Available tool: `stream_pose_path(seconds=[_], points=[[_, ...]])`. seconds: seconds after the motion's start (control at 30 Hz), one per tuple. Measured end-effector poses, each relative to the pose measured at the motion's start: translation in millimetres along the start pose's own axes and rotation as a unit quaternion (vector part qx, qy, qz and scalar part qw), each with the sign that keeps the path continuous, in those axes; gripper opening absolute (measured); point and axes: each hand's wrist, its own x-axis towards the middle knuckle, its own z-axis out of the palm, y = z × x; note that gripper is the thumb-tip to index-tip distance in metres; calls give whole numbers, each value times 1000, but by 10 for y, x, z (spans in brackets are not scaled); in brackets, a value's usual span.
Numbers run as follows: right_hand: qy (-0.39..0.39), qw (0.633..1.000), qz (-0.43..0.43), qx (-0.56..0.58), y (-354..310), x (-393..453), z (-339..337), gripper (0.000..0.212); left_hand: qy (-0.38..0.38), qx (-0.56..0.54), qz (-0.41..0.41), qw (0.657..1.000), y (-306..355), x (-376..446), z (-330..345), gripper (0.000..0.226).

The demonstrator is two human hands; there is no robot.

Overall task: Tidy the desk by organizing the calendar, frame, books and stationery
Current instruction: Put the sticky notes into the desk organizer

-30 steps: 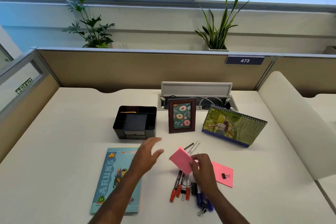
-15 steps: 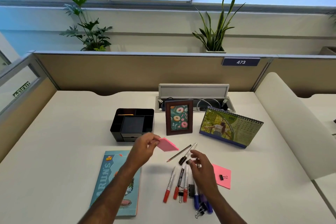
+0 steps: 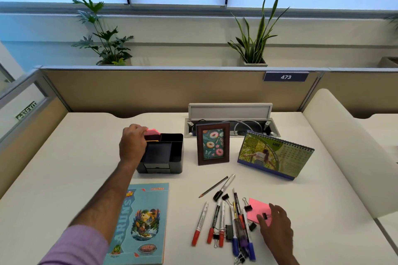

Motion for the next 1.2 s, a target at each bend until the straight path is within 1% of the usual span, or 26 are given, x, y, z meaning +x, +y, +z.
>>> stream_pose_path(seconds=[0.1,0.2,0.47,0.6,0.73,0.8,0.9,1.0,1.2], points=[[-29,999,12,-18,-38,13,13,70,-46,36,-8,998,-58,45,105,22],[-50,997,-3,-63,-87,32,16,77,-81,55,-9,995,-77,62,195,29],[-106,986,-54,-116,-69,68,-1,67,-159,133,-11,978,-196,94,353,31],[-109,982,-67,-136,-88,64,-55,71,-196,140,-21,970,-266,68,395,37],[-102,981,-77,-149,-102,88,-111,78,-172,123,-18,977,-279,4,418,40],[-113,977,-78,-161,-110,121,-133,81,-157,111,-23,981,-283,-43,433,43],[-134,971,-83,-179,-128,157,-155,77,-118,75,-23,990,-218,-178,445,45],[-133,969,-94,-186,-127,183,-186,73,-83,33,-19,996,-74,-369,450,47],[-148,961,-85,-215,-147,258,-262,79,-79,-2,-20,997,126,-745,526,52]])
